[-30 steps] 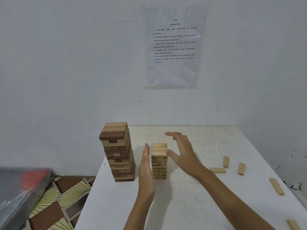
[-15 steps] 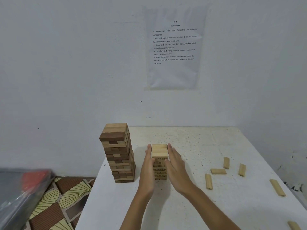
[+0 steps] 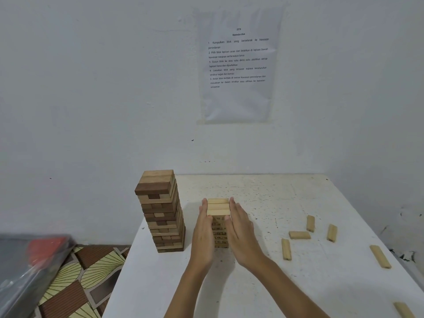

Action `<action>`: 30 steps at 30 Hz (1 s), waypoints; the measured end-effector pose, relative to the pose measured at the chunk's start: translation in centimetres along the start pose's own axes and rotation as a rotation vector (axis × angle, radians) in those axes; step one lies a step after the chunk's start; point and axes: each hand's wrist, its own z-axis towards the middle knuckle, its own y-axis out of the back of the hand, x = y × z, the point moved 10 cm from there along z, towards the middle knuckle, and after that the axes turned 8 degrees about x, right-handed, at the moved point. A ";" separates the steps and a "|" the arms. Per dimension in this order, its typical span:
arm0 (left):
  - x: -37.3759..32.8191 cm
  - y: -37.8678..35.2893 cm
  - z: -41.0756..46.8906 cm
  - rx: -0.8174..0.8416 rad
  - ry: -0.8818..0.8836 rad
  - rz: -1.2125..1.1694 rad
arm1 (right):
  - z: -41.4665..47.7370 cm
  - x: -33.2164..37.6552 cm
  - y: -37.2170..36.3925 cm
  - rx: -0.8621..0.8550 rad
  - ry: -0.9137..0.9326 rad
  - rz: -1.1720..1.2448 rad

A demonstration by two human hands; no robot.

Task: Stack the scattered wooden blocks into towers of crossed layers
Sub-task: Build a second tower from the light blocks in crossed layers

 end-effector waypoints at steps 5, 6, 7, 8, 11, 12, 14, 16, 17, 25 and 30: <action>-2.1 0.6 -0.9 -0.076 -0.044 0.067 | -0.2 -0.4 1.2 -0.080 -0.002 0.142; -3.0 0.8 -1.0 -0.099 -0.075 0.114 | -0.2 -0.3 1.5 -0.094 0.006 0.158; -4.1 0.7 -1.2 -0.118 -0.119 0.166 | -0.4 -0.1 1.9 -0.111 0.022 0.186; -5.3 0.6 -1.5 -0.129 -0.174 0.219 | -0.6 0.0 2.4 -0.134 0.042 0.227; -9.0 -1.0 -2.3 -0.112 -0.359 0.361 | -1.5 0.4 4.5 -0.229 0.098 0.332; -9.9 -1.8 -2.6 -0.094 -0.402 0.389 | -2.0 0.4 5.2 -0.263 0.111 0.355; -11.1 -3.4 -3.1 -0.063 -0.462 0.423 | -3.1 0.0 6.8 -0.341 0.124 0.395; -11.6 -5.0 -3.4 -0.050 -0.485 0.440 | -4.3 -0.9 8.4 -0.420 0.122 0.415; -11.7 -5.8 -3.5 -0.044 -0.489 0.439 | -5.0 -1.5 9.1 -0.454 0.117 0.424; -7.3 -13.6 -3.5 0.116 -0.344 0.355 | -11.2 -7.8 13.8 -0.611 -0.016 0.444; -5.2 -18.2 -4.0 0.213 -0.272 0.348 | -14.6 -11.6 15.6 -0.690 -0.083 0.363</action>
